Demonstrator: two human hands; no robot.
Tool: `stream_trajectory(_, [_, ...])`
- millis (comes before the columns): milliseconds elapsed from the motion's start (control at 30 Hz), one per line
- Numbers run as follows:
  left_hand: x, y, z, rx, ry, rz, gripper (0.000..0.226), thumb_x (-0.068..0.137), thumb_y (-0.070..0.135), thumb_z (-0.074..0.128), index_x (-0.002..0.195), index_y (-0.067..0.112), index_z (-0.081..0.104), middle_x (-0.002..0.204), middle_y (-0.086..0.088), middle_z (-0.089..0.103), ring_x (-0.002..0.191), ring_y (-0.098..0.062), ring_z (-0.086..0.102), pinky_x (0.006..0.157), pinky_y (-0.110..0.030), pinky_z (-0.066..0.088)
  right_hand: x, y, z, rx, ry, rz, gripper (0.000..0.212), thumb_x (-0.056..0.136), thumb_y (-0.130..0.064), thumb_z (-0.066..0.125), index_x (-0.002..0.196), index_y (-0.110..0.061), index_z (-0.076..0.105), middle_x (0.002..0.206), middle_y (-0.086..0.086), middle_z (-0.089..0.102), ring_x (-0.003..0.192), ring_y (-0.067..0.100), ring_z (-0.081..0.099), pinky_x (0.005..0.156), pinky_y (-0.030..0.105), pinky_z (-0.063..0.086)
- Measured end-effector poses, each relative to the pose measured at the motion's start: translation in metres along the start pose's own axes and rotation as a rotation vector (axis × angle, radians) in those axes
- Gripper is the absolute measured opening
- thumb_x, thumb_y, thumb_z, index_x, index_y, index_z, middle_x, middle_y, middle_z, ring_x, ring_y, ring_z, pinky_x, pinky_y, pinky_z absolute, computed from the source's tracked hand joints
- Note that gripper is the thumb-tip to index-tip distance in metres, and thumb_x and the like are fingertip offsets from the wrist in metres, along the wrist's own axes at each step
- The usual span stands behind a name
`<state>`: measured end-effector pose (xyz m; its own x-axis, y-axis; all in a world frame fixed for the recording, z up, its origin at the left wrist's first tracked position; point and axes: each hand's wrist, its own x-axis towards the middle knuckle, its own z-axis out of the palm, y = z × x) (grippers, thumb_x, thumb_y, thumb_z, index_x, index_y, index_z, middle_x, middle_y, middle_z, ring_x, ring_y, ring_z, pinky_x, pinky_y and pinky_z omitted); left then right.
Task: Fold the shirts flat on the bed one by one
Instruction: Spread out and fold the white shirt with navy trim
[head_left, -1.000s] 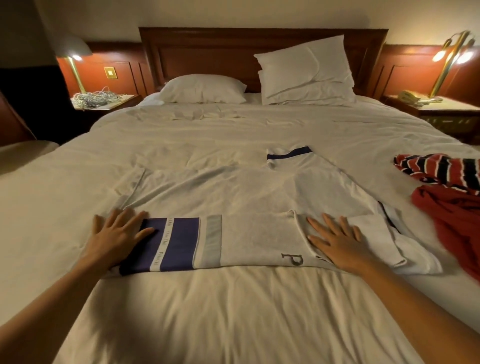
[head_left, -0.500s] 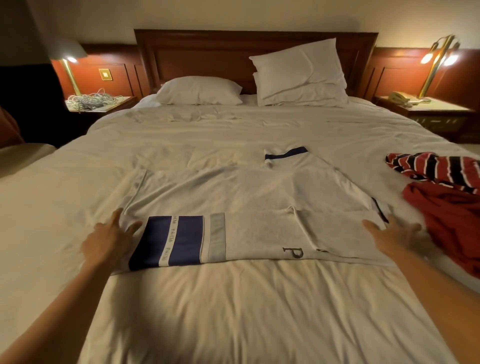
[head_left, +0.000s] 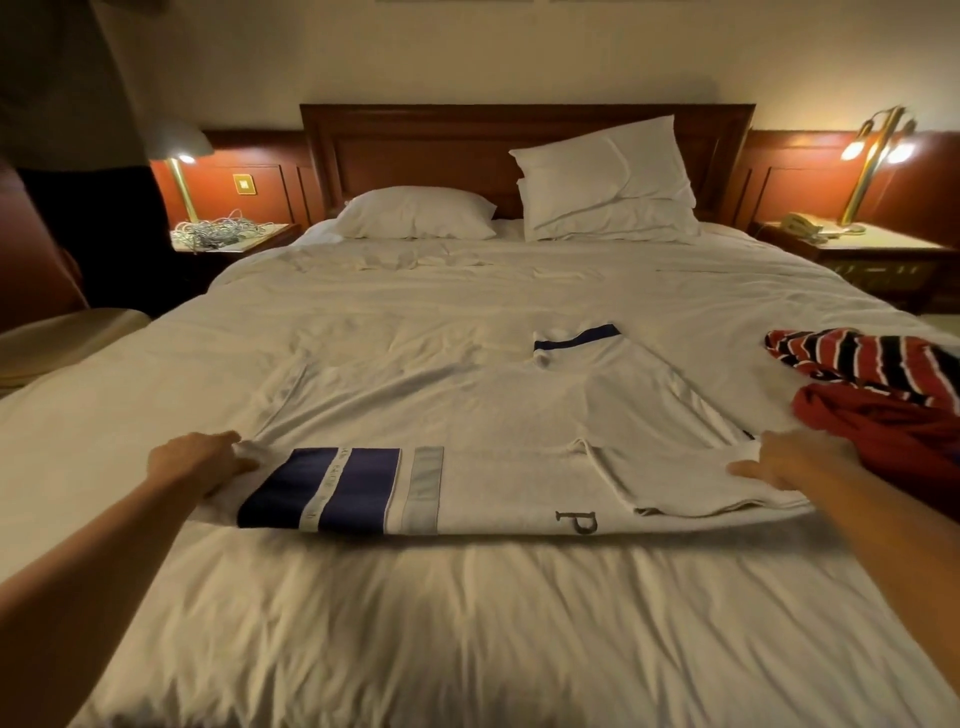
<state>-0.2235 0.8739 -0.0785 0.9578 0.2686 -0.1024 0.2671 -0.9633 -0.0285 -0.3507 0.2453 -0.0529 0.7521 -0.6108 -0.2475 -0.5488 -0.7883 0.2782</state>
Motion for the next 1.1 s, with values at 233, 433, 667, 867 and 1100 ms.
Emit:
stream_trajectory(233, [-0.029,0.033,0.036,0.067,0.083,0.096,0.060,0.104,0.042,0.032,0.158,0.026,0.012,0.163,-0.013,0.012,0.150,-0.037,0.009,0.117,-0.065,0.010,-0.020,-0.039,0.040,0.023,0.194,-0.083,0.064,0.100,-0.061,0.026,0.157,-0.033,0.015,0.163,0.013,0.015,0.145,0.043,0.020,0.116,0.057,0.023])
stream_trajectory(433, [-0.055,0.122,0.078,-0.242,0.007,0.531,0.064,0.098,0.066,0.026,0.156,0.039,0.022,0.166,0.006,0.015,0.154,-0.023,0.008,0.122,-0.052,0.001,-0.034,-0.137,0.066,0.247,0.233,-0.744,0.052,0.108,-0.038,0.020,0.159,-0.028,0.012,0.167,-0.006,0.004,0.153,0.016,0.002,0.123,0.040,-0.001])
stream_trajectory(667, [-0.008,0.142,0.097,-0.160,-0.030,0.567,0.092,0.072,0.084,-0.006,0.156,0.046,-0.003,0.166,0.011,-0.009,0.153,-0.020,-0.010,0.124,-0.045,-0.003,0.001,-0.183,0.068,0.312,0.145,-0.644,0.064,0.102,-0.057,0.009,0.156,-0.031,-0.014,0.161,-0.011,-0.026,0.148,0.020,-0.028,0.121,0.049,-0.010])
stream_trajectory(867, [0.073,0.163,0.112,-0.152,0.062,0.535,0.076,0.075,0.088,-0.008,0.145,0.058,-0.022,0.161,0.014,-0.025,0.149,-0.021,-0.024,0.122,-0.048,-0.009,0.082,-0.229,0.046,0.110,0.201,-0.668,0.063,0.104,-0.048,0.014,0.154,-0.029,-0.020,0.161,-0.001,-0.031,0.145,0.030,-0.032,0.118,0.057,-0.011])
stream_trajectory(1100, [0.170,0.195,0.098,-0.181,0.201,0.538,0.088,0.068,0.095,-0.008,0.148,0.060,-0.010,0.165,0.014,-0.012,0.153,-0.019,-0.010,0.124,-0.043,-0.003,0.182,-0.293,0.013,0.139,0.370,-0.717,0.094,0.071,-0.073,-0.033,0.152,-0.026,-0.026,0.158,-0.003,-0.035,0.145,0.023,-0.032,0.120,0.054,-0.012])
